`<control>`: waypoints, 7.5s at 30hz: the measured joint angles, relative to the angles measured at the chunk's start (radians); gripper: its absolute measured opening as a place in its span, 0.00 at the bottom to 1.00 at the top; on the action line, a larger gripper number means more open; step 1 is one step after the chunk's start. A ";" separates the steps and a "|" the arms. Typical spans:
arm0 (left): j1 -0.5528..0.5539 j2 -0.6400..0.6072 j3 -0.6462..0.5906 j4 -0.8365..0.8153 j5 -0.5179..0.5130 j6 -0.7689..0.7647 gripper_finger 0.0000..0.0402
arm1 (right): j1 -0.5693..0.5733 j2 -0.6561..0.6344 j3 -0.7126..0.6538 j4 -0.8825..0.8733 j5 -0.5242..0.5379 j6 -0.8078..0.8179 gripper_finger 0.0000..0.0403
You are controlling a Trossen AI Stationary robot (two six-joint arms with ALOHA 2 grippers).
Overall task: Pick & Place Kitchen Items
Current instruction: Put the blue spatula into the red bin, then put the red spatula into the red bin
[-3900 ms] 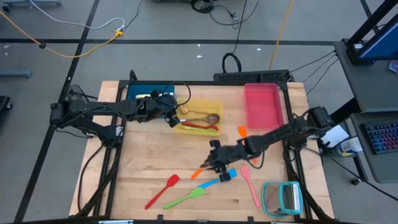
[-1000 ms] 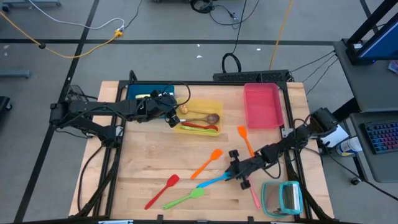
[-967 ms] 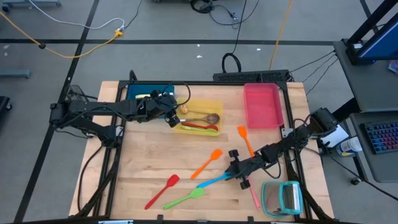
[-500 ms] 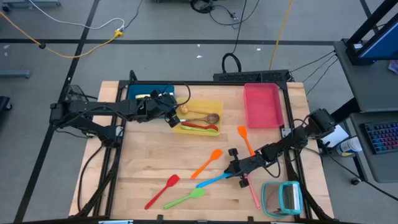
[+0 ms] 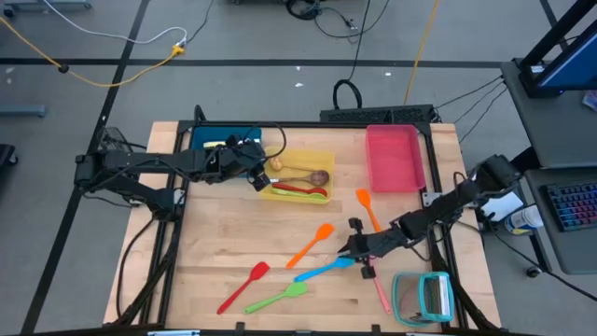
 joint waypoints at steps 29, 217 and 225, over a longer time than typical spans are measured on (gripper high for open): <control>0.000 0.000 0.000 0.003 0.001 -0.092 0.34 | 0.084 0.158 0.002 -0.022 0.048 -0.054 0.44; -0.785 0.532 0.002 0.070 0.325 -0.947 0.34 | -0.540 -0.492 -0.217 0.305 0.335 -0.509 0.23; -0.828 0.535 0.001 0.040 0.319 -1.018 0.34 | -0.540 -0.492 -0.217 0.310 0.335 -0.529 0.23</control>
